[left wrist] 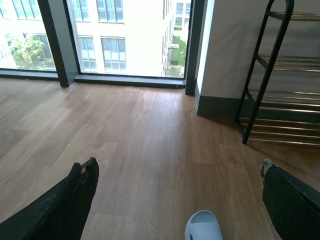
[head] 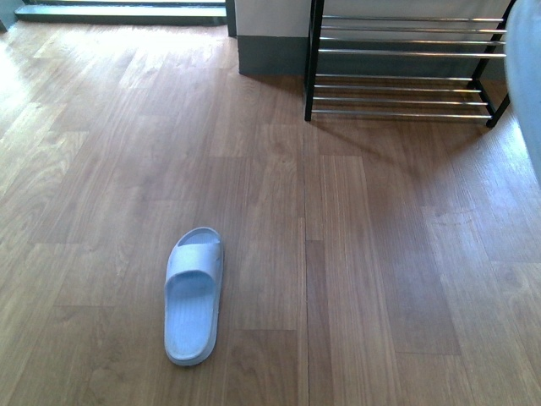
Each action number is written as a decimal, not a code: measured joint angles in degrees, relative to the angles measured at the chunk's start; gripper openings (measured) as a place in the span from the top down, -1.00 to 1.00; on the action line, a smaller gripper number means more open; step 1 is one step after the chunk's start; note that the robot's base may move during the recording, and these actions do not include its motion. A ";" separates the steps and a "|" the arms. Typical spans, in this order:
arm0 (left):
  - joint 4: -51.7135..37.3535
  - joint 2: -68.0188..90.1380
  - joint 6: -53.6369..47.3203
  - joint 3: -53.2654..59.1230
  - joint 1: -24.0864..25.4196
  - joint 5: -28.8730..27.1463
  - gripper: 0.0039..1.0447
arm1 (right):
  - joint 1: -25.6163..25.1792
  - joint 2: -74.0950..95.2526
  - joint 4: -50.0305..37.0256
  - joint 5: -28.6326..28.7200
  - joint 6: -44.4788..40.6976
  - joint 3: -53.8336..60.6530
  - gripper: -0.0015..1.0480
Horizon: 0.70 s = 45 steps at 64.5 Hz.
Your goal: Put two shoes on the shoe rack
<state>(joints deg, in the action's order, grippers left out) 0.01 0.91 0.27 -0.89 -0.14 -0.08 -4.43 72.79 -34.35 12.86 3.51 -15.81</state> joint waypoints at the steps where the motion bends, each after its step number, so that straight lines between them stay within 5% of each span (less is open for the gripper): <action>1: 0.00 0.00 0.00 0.00 0.00 0.00 -0.83 | -0.09 -0.87 0.00 0.04 0.00 0.07 0.97; 45: 0.00 0.00 0.00 0.00 0.00 -0.09 -0.83 | -0.15 -2.03 0.20 0.26 0.00 0.26 0.97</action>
<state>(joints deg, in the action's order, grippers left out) 0.01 0.91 0.27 -0.89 -0.14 -0.16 -4.58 70.76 -34.15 13.13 3.51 -15.55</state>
